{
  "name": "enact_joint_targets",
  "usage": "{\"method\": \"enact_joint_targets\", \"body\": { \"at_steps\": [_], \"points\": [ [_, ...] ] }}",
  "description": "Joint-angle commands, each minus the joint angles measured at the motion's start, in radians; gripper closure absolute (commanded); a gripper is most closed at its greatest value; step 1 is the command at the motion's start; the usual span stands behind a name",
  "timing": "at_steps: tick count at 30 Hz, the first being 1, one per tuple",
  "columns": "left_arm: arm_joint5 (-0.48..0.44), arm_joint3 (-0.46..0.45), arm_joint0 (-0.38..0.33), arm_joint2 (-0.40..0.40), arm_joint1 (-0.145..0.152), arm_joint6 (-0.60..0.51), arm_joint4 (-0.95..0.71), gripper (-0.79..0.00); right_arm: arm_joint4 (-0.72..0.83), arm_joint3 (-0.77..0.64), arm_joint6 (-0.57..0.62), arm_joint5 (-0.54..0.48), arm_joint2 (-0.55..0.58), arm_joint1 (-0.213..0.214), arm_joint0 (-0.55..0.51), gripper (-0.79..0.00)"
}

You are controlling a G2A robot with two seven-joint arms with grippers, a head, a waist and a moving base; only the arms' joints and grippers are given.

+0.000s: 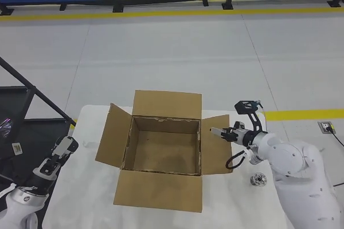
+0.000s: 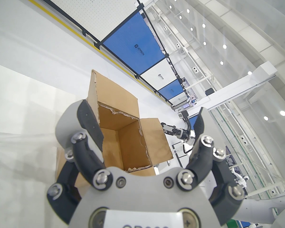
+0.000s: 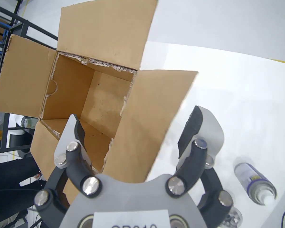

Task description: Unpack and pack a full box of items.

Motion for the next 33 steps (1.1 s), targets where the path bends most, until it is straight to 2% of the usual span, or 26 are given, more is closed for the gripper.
{"method": "enact_joint_targets", "body": {
  "at_steps": [1,19,22,25,28,33],
  "points": [
    [0.0,0.0,0.0,0.0,0.0,0.0,0.0,-0.785,-0.027,-0.131,0.004,0.033,0.066,0.01,-0.106,-0.785],
    [0.0,0.0,0.0,0.0,0.0,0.0,0.0,-0.785,-0.027,-0.131,0.004,0.033,0.066,0.01,-0.106,-0.785],
    [0.0,0.0,0.0,0.0,0.0,0.0,0.0,-0.785,-0.072,-0.141,-0.073,0.029,0.063,0.011,-0.133,-0.785],
    [0.0,0.0,0.0,0.0,0.0,0.0,0.0,-0.785,-0.12,-0.157,-0.14,-0.034,0.131,0.022,-0.203,-0.785],
    [0.0,0.0,0.0,0.0,0.0,0.0,0.0,-0.785,-0.138,-0.176,-0.193,-0.096,0.249,0.034,-0.293,-0.785],
    [0.0,0.0,0.0,0.0,0.0,0.0,0.0,-0.785,-0.164,-0.171,-0.187,-0.214,0.391,0.052,-0.428,-0.785]
  ]
}}
